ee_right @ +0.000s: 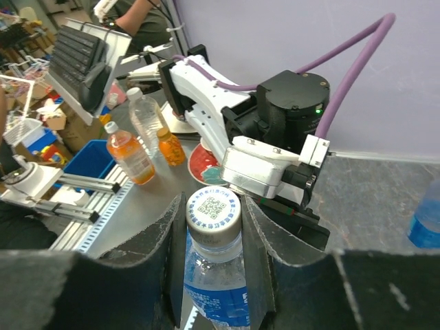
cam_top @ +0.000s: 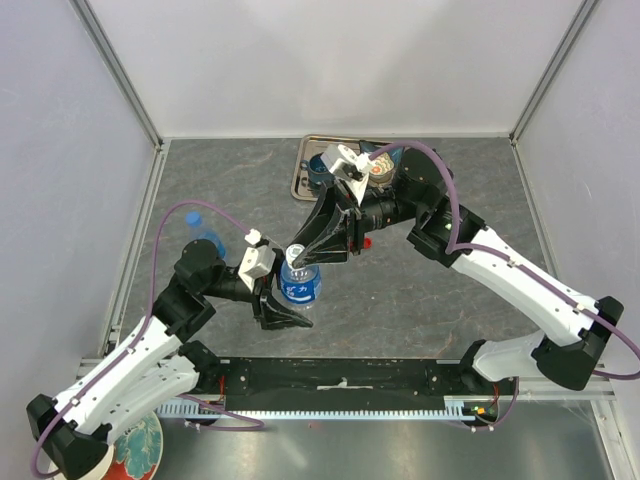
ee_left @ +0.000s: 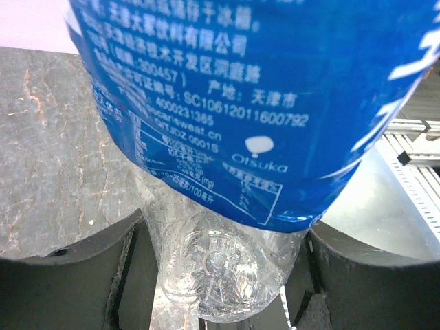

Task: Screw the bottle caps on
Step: Screw the bottle cap onto the plastic bottle.

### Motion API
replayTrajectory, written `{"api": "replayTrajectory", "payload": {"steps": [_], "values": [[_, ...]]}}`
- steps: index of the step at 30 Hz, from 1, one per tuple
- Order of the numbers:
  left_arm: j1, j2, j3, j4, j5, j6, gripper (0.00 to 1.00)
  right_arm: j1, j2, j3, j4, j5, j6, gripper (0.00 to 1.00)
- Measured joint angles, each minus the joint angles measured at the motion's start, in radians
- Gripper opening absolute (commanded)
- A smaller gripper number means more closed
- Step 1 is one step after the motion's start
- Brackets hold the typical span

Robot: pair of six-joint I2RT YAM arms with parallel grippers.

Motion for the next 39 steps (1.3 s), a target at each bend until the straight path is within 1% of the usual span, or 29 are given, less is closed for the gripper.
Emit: {"api": "replayTrajectory", "payload": {"steps": [4, 8, 12, 18, 24, 27, 29, 31, 32, 34, 35, 39], "values": [[0.011, -0.004, -0.008, -0.008, -0.037, -0.001, 0.02, -0.002, -0.024, 0.006, -0.105, 0.064, -0.093, 0.17], [0.023, -0.011, -0.012, -0.025, -0.107, -0.004, 0.02, -0.003, -0.037, 0.035, -0.232, 0.158, -0.211, 0.16], [0.034, -0.013, -0.013, -0.040, -0.178, -0.004, 0.02, -0.006, -0.047, 0.046, -0.296, 0.240, -0.272, 0.13], [0.047, -0.013, -0.013, -0.082, -0.253, -0.003, 0.02, -0.002, -0.072, -0.035, -0.225, 0.353, -0.248, 0.07], [0.056, -0.013, -0.013, -0.104, -0.325, 0.002, 0.02, 0.026, -0.071, -0.047, -0.217, 0.506, -0.209, 0.00], [0.059, -0.013, -0.013, -0.122, -0.373, 0.012, 0.02, 0.056, -0.068, -0.047, -0.235, 0.633, -0.184, 0.00], [0.060, -0.013, -0.014, -0.138, -0.414, 0.021, 0.02, 0.094, -0.062, -0.042, -0.253, 0.749, -0.169, 0.00], [0.060, -0.013, -0.016, -0.146, -0.452, 0.035, 0.02, 0.136, -0.047, -0.023, -0.277, 0.897, -0.154, 0.00], [0.060, -0.013, -0.016, -0.150, -0.475, 0.042, 0.02, 0.156, -0.042, -0.018, -0.282, 0.930, -0.152, 0.00], [0.062, -0.013, -0.016, -0.164, -0.510, 0.051, 0.02, 0.196, -0.025, 0.002, -0.304, 1.054, -0.132, 0.00], [0.063, -0.013, -0.016, -0.171, -0.533, 0.056, 0.02, 0.222, -0.010, 0.017, -0.319, 1.138, -0.117, 0.00], [0.064, -0.012, -0.017, -0.205, -0.610, 0.072, 0.02, 0.300, 0.043, 0.066, -0.369, 1.397, -0.057, 0.00]]}}
